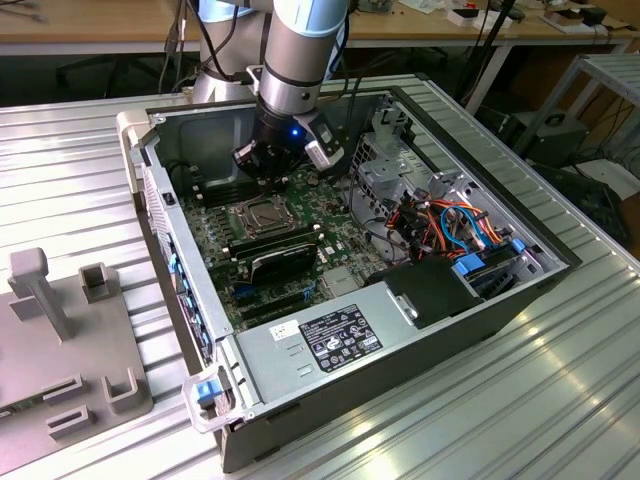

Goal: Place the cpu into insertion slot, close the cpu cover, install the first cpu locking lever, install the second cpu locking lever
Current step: 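Install the first cpu locking lever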

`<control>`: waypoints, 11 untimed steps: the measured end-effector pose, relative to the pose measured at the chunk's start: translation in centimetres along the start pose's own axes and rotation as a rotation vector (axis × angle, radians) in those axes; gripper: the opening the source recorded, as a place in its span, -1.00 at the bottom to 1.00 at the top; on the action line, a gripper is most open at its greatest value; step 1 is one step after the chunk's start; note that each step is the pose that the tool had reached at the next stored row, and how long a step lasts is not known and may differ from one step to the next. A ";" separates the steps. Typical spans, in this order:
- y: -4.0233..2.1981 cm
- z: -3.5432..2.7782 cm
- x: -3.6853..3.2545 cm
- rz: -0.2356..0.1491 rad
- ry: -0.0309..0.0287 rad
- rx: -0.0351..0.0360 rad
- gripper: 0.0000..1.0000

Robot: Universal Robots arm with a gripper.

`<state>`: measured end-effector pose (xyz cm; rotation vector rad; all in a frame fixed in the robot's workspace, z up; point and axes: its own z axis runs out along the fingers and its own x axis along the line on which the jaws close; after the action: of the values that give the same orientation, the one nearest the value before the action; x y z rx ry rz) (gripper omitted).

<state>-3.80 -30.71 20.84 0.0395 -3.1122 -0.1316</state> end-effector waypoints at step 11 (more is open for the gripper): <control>-0.29 0.09 0.00 0.000 0.0000 -0.0001 -0.79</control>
<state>-3.80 -30.99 20.72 0.0395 -3.1122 -0.1318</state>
